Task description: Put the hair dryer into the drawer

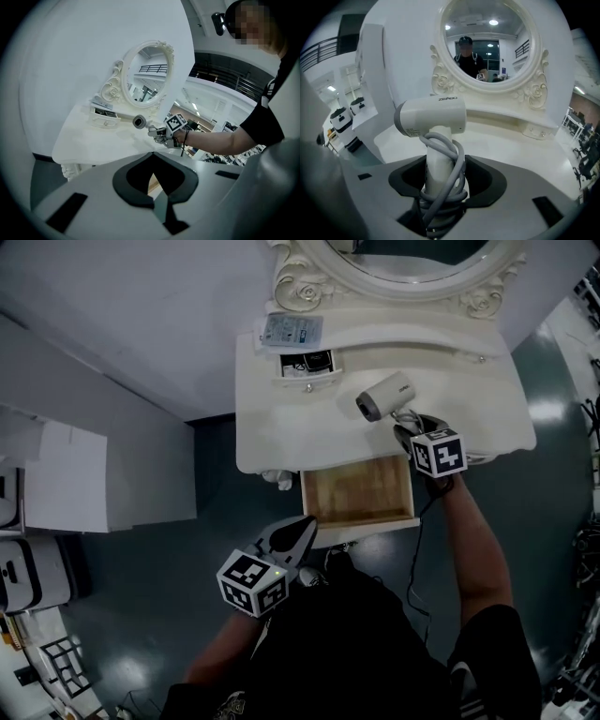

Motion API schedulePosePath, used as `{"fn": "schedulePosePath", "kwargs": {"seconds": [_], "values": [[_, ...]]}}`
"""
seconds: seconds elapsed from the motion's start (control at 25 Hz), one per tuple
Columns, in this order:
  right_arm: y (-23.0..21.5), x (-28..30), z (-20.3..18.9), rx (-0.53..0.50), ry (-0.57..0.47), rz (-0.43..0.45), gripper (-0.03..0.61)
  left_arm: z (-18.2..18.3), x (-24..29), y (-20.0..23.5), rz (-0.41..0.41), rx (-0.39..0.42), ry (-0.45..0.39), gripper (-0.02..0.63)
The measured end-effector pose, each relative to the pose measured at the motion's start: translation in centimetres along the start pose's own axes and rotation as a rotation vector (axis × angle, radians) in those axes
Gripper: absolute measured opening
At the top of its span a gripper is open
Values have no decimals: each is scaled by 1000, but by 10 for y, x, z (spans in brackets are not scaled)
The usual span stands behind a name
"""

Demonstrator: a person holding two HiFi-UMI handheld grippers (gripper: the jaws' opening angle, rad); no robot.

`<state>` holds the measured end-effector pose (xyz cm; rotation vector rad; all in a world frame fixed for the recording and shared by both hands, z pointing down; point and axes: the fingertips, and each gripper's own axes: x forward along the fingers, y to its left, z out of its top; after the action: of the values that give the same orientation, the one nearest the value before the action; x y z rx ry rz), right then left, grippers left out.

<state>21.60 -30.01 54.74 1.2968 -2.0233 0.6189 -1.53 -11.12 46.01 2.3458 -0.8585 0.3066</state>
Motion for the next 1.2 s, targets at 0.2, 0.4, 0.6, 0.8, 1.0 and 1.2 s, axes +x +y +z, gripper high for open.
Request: {"fn": "schedulePosePath", "kwargs": {"seconds": [0.2, 0.4, 0.6, 0.8, 1.0, 1.2], "values": [[58, -39, 3, -177, -26, 52, 252, -19, -41, -17, -1, 14, -24, 3], [109, -70, -23, -385, 13, 92, 252, -45, -79, -39, 5, 13, -49, 3], [157, -89, -56, -495, 68, 136, 252, -75, -106, -59, -5, 6, -57, 3], [184, -88, -83, -577, 130, 167, 252, -99, -117, -76, -20, -6, -57, 3], [194, -81, -100, -688, 190, 206, 252, -108, -121, -89, -15, -12, -59, 3], [197, -62, -109, -803, 241, 273, 252, -106, -119, -86, 43, -26, -71, 3]]}}
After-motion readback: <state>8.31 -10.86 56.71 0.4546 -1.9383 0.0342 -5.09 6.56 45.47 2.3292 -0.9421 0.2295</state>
